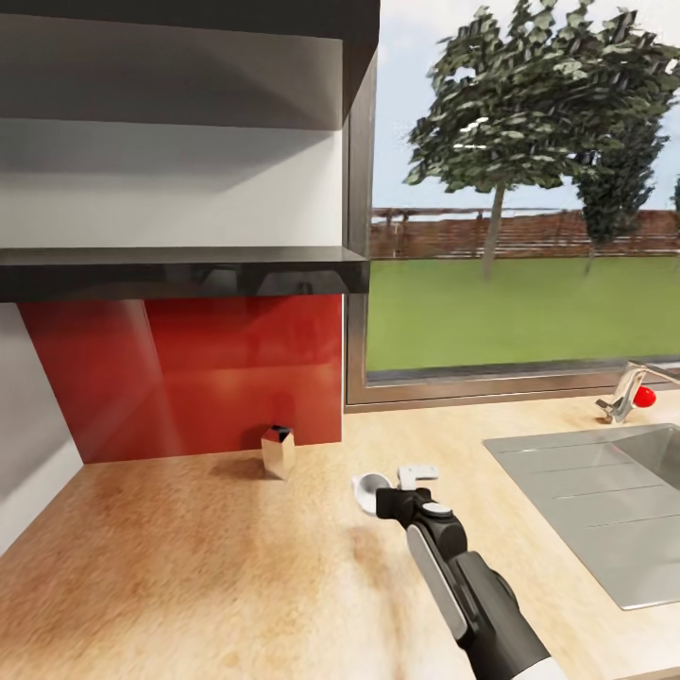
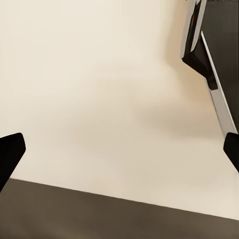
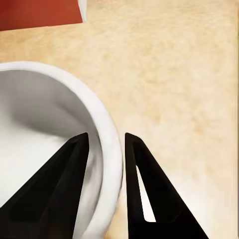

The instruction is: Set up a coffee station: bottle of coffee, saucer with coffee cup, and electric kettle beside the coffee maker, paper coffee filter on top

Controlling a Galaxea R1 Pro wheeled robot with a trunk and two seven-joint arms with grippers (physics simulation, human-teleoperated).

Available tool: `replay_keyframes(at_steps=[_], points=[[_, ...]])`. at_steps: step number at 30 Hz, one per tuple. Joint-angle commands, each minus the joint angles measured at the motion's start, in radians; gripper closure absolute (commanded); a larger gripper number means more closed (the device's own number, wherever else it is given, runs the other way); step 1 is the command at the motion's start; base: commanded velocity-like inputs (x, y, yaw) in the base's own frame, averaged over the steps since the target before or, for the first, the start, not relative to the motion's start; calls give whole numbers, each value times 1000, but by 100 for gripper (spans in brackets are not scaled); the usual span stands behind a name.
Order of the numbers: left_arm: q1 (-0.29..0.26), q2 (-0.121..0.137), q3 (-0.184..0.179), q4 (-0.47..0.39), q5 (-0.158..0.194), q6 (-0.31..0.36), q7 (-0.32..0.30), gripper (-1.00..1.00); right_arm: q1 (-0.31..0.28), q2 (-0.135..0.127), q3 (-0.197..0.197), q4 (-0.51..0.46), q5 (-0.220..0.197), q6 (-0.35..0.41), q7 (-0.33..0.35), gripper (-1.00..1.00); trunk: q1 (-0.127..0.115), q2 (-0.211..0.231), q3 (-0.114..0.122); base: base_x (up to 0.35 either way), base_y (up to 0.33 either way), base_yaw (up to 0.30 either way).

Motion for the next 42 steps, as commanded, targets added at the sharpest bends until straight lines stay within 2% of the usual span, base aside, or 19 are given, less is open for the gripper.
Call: replay_keyframes(at_steps=[1, 6, 15, 22, 36, 42], points=[[0, -1, -8, 1, 10, -6, 1, -100, 0, -1, 0, -10, -11, 2, -11, 100, 0, 0, 0, 0, 0, 0], [0, -2, -11, 0, 9, -4, 0, -100, 0, -1, -3, -54, -10, 20, -12, 100, 0, 0, 0, 0, 0, 0], [-1, 1, -11, -1, 10, -2, -1, -100, 0, -1, -3, -197, -10, 141, -12, 100, 0, 0, 0, 0, 0, 0], [-2, 0, -11, -1, 9, -2, -1, -100, 0, -3, -3, -208, -10, 152, -11, 100, 0, 0, 0, 0, -56, 0], [-1, -1, -11, -1, 9, -2, -1, -100, 0, -3, -2, -208, -12, 152, -10, 100, 0, 0, 0, -1, -258, 0], [-1, 0, -11, -1, 10, -2, -1, -100, 0, -3, -2, -208, -12, 152, -10, 100, 0, 0, 0, -170, -226, 0]])
